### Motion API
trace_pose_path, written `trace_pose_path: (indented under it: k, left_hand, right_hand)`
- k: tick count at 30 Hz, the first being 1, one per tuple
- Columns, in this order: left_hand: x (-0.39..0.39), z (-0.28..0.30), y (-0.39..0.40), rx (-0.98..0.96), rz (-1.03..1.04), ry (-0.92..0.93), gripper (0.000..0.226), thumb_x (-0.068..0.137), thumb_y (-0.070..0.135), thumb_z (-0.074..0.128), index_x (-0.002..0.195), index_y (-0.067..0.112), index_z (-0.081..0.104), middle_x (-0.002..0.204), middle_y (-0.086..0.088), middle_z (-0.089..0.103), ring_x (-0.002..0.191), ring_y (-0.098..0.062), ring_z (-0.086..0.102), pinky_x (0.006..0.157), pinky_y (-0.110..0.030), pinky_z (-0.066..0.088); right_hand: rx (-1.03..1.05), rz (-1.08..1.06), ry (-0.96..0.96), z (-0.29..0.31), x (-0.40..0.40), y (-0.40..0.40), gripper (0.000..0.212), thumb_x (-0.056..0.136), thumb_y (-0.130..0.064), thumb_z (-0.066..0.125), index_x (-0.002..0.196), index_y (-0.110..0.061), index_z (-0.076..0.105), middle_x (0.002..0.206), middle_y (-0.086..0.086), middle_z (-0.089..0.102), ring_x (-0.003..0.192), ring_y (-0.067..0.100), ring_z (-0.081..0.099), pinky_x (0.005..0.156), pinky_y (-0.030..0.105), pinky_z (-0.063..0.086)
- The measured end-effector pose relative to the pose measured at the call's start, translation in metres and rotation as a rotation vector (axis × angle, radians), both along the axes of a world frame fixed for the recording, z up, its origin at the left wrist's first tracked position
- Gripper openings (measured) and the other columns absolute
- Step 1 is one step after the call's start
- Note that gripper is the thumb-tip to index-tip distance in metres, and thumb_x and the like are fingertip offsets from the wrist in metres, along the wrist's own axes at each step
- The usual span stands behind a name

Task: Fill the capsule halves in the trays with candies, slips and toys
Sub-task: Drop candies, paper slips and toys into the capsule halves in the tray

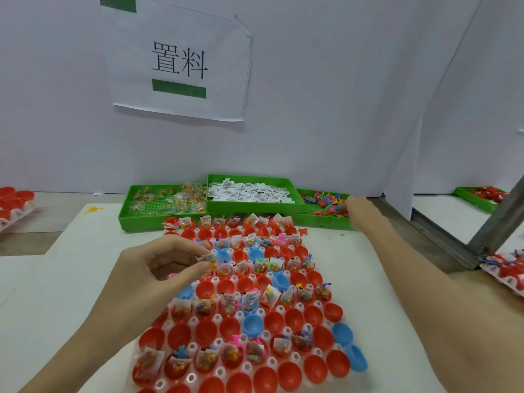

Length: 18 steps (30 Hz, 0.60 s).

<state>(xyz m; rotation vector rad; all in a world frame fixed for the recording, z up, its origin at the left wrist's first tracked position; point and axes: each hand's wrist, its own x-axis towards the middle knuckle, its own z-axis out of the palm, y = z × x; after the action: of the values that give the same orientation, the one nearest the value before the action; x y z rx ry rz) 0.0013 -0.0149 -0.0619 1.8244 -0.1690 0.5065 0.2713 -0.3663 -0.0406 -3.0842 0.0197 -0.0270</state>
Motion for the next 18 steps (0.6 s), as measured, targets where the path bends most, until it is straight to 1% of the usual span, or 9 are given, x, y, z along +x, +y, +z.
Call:
trace_pose_path:
  k: [1,3,6,9,11,13,15,16,18]
  left_hand:
    - [0.000,0.000,0.000,0.000,-0.007,-0.005,0.022,0.072,0.019,0.085,0.087,0.034,0.080,0.087,0.003,0.079,0.077,-0.011,0.076,0.071,-0.015,0.058]
    - [-0.001,0.001,-0.001,0.000,-0.014,-0.008,0.021,0.071,0.021,0.085,0.088,0.032,0.080,0.087,0.003,0.079,0.077,-0.012,0.076,0.072,-0.016,0.058]
    - [-0.001,0.000,-0.002,0.007,-0.023,-0.002,0.020,0.071,0.026,0.084,0.090,0.031,0.080,0.087,0.002,0.079,0.078,-0.014,0.076,0.072,-0.018,0.059]
    - [0.000,-0.001,-0.002,0.028,-0.025,0.003,0.021,0.071,0.028,0.083,0.091,0.032,0.080,0.086,0.002,0.079,0.078,-0.015,0.076,0.072,-0.018,0.059]
    - [0.001,-0.003,-0.002,0.039,-0.030,0.012,0.020,0.072,0.025,0.083,0.090,0.032,0.080,0.086,0.001,0.079,0.078,-0.015,0.076,0.072,-0.019,0.059]
    - [0.002,-0.003,-0.002,0.035,-0.029,0.015,0.020,0.072,0.023,0.084,0.090,0.030,0.081,0.086,0.001,0.079,0.078,-0.015,0.076,0.072,-0.019,0.060]
    - [0.002,-0.003,-0.001,0.028,-0.025,0.013,0.020,0.071,0.023,0.084,0.089,0.030,0.081,0.085,0.000,0.079,0.077,-0.015,0.076,0.071,-0.018,0.060]
    - [0.002,-0.003,-0.001,0.028,-0.022,0.013,0.020,0.071,0.022,0.084,0.089,0.030,0.081,0.085,0.000,0.079,0.076,-0.015,0.076,0.071,-0.018,0.059]
    - [0.002,-0.002,-0.001,0.028,-0.024,0.014,0.020,0.071,0.022,0.084,0.090,0.029,0.081,0.085,0.000,0.079,0.077,-0.014,0.076,0.071,-0.018,0.059]
  right_hand:
    - [0.002,0.018,0.014,0.001,0.005,-0.002,0.036,0.099,0.004,0.049,0.132,-0.002,0.064,0.130,0.023,0.063,0.118,0.036,0.063,0.094,0.038,0.050]
    - [-0.001,0.077,0.040,0.002,0.017,-0.006,0.032,0.096,0.008,0.055,0.124,0.001,0.070,0.129,0.022,0.066,0.118,0.035,0.064,0.102,0.041,0.049]
    - [-0.012,0.137,0.018,-0.003,0.033,-0.016,0.019,0.093,0.004,0.065,0.109,0.000,0.076,0.118,0.017,0.073,0.110,0.030,0.067,0.100,0.039,0.050]
    - [0.044,0.149,-0.022,-0.012,0.043,-0.023,0.008,0.091,0.001,0.071,0.096,-0.001,0.077,0.108,0.016,0.075,0.102,0.028,0.069,0.095,0.039,0.054]
    - [0.084,0.135,-0.017,-0.015,0.048,-0.025,0.006,0.092,-0.004,0.072,0.092,0.000,0.076,0.102,0.012,0.076,0.096,0.024,0.069,0.089,0.037,0.055]
    - [0.101,0.116,0.017,-0.015,0.051,-0.027,0.017,0.093,-0.015,0.073,0.084,-0.001,0.076,0.088,0.007,0.071,0.082,0.020,0.063,0.075,0.031,0.050]
    - [0.112,0.093,0.042,-0.013,0.051,-0.028,0.032,0.093,-0.027,0.074,0.069,-0.006,0.067,0.075,0.006,0.063,0.069,0.020,0.055,0.061,0.028,0.041]
    - [0.123,0.083,0.043,-0.012,0.052,-0.029,0.035,0.092,-0.028,0.076,0.064,-0.009,0.064,0.071,0.005,0.063,0.065,0.019,0.054,0.055,0.026,0.039]
    - [0.158,0.069,0.018,-0.011,0.051,-0.028,0.033,0.088,-0.024,0.080,0.060,-0.018,0.063,0.066,-0.002,0.063,0.063,0.012,0.056,0.052,0.022,0.038]
